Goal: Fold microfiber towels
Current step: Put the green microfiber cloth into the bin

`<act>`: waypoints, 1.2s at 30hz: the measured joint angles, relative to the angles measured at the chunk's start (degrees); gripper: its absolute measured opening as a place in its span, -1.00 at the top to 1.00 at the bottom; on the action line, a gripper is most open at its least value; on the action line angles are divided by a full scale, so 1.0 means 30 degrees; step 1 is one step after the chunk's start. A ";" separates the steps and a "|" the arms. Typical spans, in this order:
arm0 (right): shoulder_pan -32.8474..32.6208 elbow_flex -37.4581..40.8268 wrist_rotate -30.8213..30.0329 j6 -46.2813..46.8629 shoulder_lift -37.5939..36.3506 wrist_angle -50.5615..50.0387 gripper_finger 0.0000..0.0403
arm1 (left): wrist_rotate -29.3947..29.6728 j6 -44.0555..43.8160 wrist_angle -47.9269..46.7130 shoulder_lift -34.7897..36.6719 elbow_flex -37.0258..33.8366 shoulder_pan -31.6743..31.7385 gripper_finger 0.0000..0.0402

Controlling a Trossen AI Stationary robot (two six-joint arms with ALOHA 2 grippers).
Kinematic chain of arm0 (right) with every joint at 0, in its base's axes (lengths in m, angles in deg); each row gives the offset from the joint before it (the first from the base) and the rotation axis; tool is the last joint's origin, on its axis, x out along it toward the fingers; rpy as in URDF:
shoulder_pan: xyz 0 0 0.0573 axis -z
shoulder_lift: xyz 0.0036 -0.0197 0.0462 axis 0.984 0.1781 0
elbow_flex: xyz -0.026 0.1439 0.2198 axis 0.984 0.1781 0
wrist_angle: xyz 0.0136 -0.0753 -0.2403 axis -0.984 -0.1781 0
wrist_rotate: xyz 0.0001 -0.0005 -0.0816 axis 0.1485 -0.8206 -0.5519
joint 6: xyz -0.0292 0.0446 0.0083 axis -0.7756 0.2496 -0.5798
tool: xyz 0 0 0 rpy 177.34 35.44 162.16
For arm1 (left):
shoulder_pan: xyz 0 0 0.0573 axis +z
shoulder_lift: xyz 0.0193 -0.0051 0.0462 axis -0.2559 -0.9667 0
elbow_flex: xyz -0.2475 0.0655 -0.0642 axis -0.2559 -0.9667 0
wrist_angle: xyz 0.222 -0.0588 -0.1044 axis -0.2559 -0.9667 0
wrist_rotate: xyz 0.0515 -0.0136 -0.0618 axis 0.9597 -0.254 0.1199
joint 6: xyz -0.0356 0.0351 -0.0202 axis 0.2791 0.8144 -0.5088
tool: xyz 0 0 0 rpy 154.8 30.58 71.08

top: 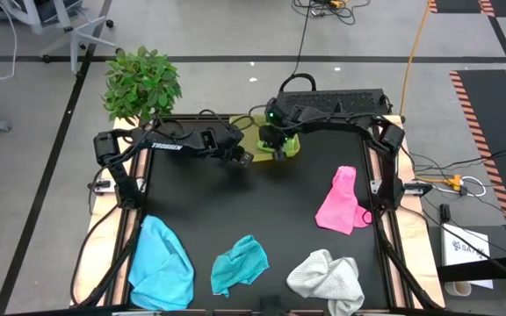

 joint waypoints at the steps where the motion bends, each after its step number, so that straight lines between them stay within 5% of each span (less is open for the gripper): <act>1: -0.0143 0.0000 -0.0014 -0.0255 0.0131 -0.0002 1.00 | 0.0000 -0.0052 0.0000 0.0000 0.0000 0.0000 0.96; 36: 0.1569 0.0022 -0.6129 -0.2257 0.1553 0.1196 1.00 | 0.0193 -0.0266 -0.0051 0.0000 0.0000 -0.0095 0.98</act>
